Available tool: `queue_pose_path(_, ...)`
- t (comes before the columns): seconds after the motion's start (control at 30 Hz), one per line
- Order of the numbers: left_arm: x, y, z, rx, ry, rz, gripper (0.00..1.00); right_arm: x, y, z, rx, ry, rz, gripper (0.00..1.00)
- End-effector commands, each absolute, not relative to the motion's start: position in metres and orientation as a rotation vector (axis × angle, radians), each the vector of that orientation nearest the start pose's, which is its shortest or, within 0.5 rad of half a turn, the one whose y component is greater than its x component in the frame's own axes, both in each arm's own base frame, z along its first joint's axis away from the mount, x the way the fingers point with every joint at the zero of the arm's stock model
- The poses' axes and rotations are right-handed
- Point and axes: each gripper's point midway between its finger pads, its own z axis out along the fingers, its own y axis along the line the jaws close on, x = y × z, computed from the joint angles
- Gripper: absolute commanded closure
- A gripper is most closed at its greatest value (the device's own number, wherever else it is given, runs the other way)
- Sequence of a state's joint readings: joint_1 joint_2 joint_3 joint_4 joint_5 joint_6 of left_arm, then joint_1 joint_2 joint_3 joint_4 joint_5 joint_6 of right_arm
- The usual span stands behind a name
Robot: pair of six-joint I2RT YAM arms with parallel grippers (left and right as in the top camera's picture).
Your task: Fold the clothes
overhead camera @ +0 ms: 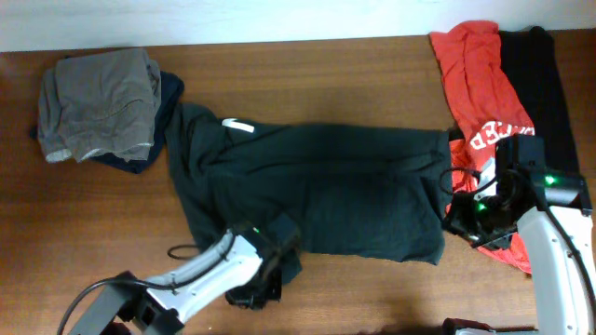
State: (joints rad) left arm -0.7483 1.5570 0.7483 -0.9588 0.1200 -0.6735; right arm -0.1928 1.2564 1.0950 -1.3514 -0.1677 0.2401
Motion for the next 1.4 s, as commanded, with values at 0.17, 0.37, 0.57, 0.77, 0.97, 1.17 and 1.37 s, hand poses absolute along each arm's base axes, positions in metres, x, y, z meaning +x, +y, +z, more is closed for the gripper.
queue_pose_path(0.17, 0.22, -0.116, 0.065, -0.033, 3.04, 0.021, 0.99, 0.187, 0.005, 0.109, 0.734, 3.089, 0.368, 0.54)
queue_pose_path(0.37, 0.261, -0.074, 0.075, -0.211, 2.946, 0.006, 0.99, 0.187, 0.005, 0.085, 0.813, 3.124, 0.367, 0.55)
queue_pose_path(0.57, 0.29, -0.055, 0.08, -0.296, 2.844, -0.025, 1.0, 0.184, 0.004, 0.066, 0.857, 3.167, 0.357, 0.6)
queue_pose_path(0.77, 0.311, -0.043, 0.086, -0.281, 2.763, -0.01, 0.99, 0.173, 0.009, 0.039, 0.894, 3.22, 0.344, 0.62)
queue_pose_path(0.97, 0.318, -0.017, 0.089, -0.344, 2.72, 0.088, 1.0, 0.171, 0.006, 0.023, 0.895, 3.225, 0.302, 0.59)
queue_pose_path(1.17, 0.322, 0.02, 0.092, -0.452, 2.681, 0.165, 0.99, 0.175, 0.001, 0.021, 0.883, 3.211, 0.256, 0.52)
queue_pose_path(1.37, 0.325, 0.038, 0.094, -0.499, 2.653, 0.18, 0.99, 0.181, 0.0, 0.02, 0.905, 3.179, 0.257, 0.5)
